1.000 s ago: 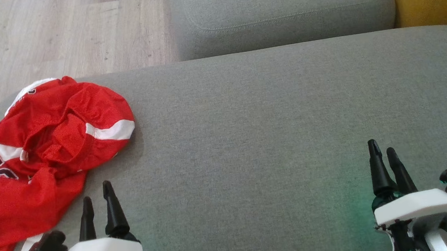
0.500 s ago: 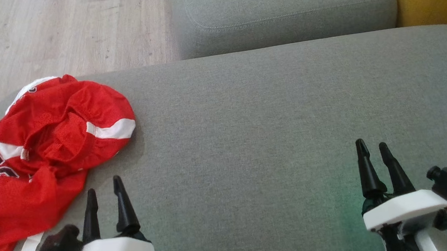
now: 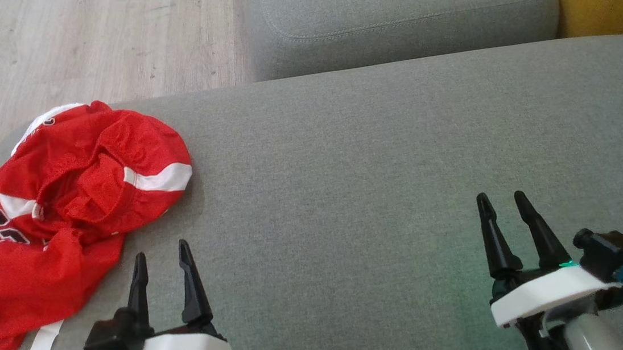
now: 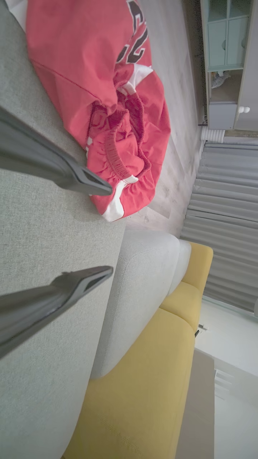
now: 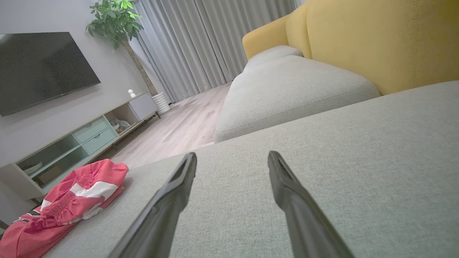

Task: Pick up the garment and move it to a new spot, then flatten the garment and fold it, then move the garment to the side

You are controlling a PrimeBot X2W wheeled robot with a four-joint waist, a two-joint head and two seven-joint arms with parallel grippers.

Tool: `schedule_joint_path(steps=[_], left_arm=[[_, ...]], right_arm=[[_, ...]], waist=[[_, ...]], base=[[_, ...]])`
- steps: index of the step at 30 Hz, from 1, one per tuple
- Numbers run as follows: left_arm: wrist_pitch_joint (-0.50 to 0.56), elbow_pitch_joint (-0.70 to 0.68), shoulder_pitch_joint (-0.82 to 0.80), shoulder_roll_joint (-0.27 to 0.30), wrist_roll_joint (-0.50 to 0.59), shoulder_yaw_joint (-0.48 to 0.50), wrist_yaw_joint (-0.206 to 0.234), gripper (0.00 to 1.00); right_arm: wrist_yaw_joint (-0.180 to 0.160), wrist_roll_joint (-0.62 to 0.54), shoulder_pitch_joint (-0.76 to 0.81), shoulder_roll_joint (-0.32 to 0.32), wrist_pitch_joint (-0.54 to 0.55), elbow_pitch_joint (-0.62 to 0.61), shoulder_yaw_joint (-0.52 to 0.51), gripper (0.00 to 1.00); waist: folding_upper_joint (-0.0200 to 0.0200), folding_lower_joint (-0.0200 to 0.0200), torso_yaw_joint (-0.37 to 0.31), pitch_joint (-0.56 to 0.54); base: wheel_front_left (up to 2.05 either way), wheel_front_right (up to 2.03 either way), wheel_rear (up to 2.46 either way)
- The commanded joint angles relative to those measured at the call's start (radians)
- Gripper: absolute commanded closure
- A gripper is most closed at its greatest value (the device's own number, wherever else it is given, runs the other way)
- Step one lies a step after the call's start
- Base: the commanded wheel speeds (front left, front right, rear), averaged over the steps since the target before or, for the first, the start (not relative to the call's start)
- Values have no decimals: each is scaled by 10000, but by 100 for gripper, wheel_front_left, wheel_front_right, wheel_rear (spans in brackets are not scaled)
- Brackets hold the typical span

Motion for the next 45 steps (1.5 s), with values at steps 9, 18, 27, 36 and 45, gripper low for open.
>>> schedule_joint_path(steps=[9, 18, 27, 36, 45], left_arm=[[-418, -479, -665, 64, 1367, 4, 279, 0], [-685, -411, -722, 68, 2429, -185, 453, 0], [-830, -123, -753, 70, 2903, -109, 451, 0], [-830, 318, -888, 70, 2831, 205, 195, 0], [-830, 491, -899, 70, 2821, 250, 225, 0]], right_arm=[[-7, -1382, -564, -88, -417, -405, 434, 0], [-7, -2547, -596, -94, -682, -193, 3, 0], [-7, -3255, -712, -97, -826, -66, -443, 0], [-7, -3240, -676, -97, -826, 16, -523, 0], [-7, -3218, -675, -97, -826, 99, -537, 0]], waist=[[0, 0, 92, 35], [0, 0, 210, 42], [0, 0, 110, 95], [0, 0, 68, 43], [0, 0, 51, 78]], base=[[0, 0, 0], [0, 0, 0], [0, 0, 0], [0, 0, 0], [0, 0, 0]])
